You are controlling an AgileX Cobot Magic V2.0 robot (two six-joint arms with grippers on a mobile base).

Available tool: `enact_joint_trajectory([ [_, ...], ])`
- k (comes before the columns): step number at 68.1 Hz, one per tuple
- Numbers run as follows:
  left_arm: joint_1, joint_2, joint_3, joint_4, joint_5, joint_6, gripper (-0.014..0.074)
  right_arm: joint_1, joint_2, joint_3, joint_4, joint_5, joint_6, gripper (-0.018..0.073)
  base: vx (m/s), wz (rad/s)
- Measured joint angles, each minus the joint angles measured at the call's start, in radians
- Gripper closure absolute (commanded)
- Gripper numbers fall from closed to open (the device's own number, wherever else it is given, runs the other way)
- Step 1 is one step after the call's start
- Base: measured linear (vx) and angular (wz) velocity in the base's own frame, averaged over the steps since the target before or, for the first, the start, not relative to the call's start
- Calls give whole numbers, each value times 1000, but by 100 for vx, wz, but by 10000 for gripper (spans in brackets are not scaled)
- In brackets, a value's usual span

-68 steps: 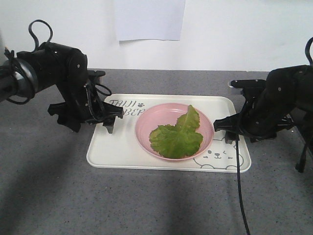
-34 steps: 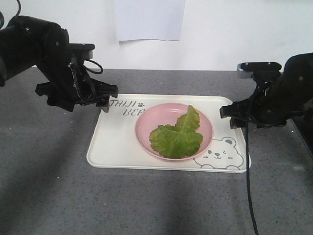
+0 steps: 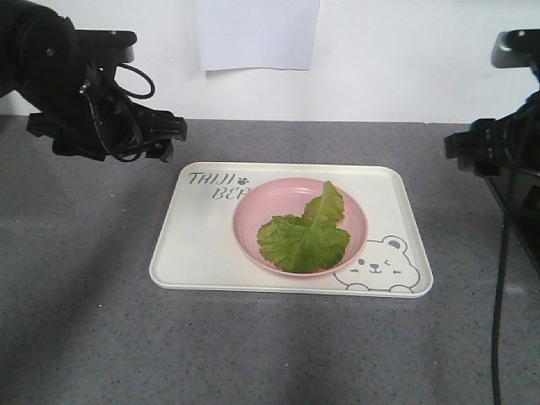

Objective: Transfer vegetables to tray and serve
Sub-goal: 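Open both grippers and raise them away from the tray edges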

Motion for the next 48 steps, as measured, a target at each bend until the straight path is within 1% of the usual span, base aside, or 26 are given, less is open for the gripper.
enact_joint_trajectory([
  [4,-17,-49,76,36,-44,-39,10,-1,-32,0,-14,17,0,94,0,0],
  [14,-32,-188,261,56,-154,-95,10,-1,-115,50,-36,23,0,94,0,0],
  [23,-32,-315,419,60,-254,-122,10,-1,-216,178,-41,-22,10,94,0,0],
  [35,-32,-490,627,66,-400,-129,15,-1,-392,379,-43,-112,36,106,0,0],
  [42,-32,-590,737,71,-479,-129,50,-1,-497,476,-43,-146,38,132,0,0],
  [48,-32,-669,820,90,-532,-129,113,-1,-582,544,-43,-158,40,174,0,0],
])
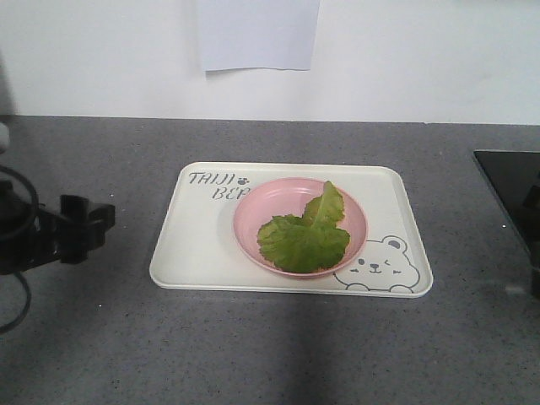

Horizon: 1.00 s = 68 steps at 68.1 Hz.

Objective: Transfer vegetables to tray and serve

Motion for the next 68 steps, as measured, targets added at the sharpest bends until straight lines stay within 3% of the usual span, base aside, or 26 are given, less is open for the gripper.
enact_joint_trajectory([
  [8,0,-84,84,39,-45,0,247,0,-96,60,-13,-15,1,270,0,0],
  [23,0,-155,150,77,-76,0,606,0,-177,84,-46,-41,1,525,0,0],
  [26,0,-156,150,80,-81,0,605,0,-178,84,-48,-41,1,575,0,0],
  [68,0,-161,155,97,-88,0,605,0,-178,84,-48,-42,1,568,0,0],
])
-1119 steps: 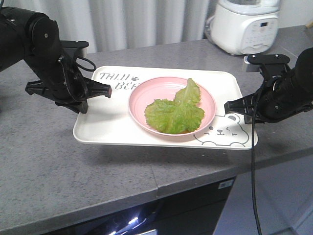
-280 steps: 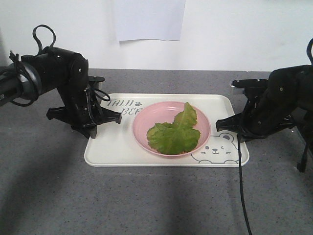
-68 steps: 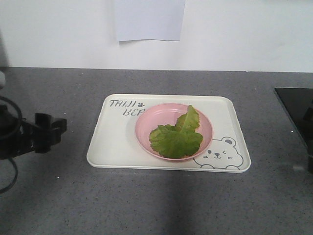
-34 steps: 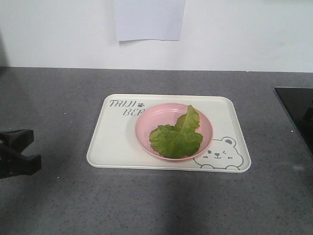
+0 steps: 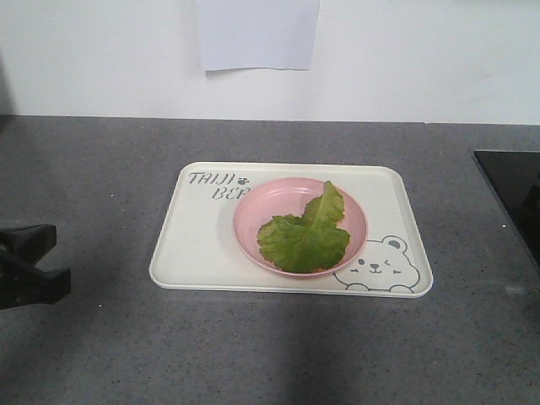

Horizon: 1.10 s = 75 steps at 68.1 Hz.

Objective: Transfer vegetables to tray and serve

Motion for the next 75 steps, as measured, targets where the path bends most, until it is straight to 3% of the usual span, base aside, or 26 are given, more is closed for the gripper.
enact_joint_trajectory([
  [29,0,0,0,10,0,2,604,0,0,0,0,0,0,568,0,0],
  [40,10,-30,13,8,-12,91,604,0,0,0,0,0,0,568,0,0],
  [56,121,-214,153,-65,-114,242,604,0,0,0,0,0,0,568,0,0],
  [75,282,-462,420,-226,-279,408,604,0,0,0,0,0,0,568,0,0],
])
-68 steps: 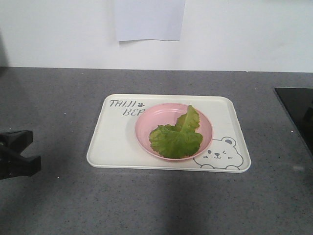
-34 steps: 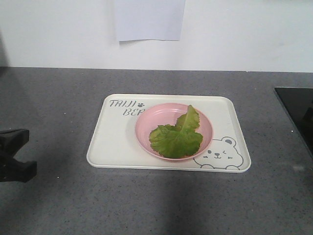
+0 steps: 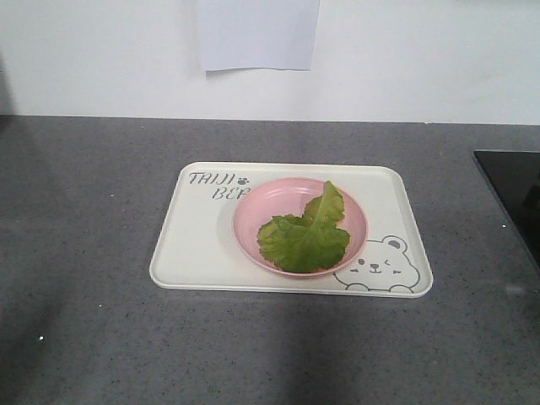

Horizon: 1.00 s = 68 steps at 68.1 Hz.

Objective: Transfer vegetables to tray and serve

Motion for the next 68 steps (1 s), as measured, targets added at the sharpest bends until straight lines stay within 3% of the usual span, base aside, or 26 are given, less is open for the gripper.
enact_joint_trajectory([
  [16,75,-183,178,-66,-90,31,604,0,0,0,0,0,0,568,0,0],
  [36,89,-382,232,-69,-87,32,604,0,0,0,0,0,0,568,0,0],
  [68,89,-396,232,-69,-68,31,604,0,0,0,0,1,0,568,0,0],
])
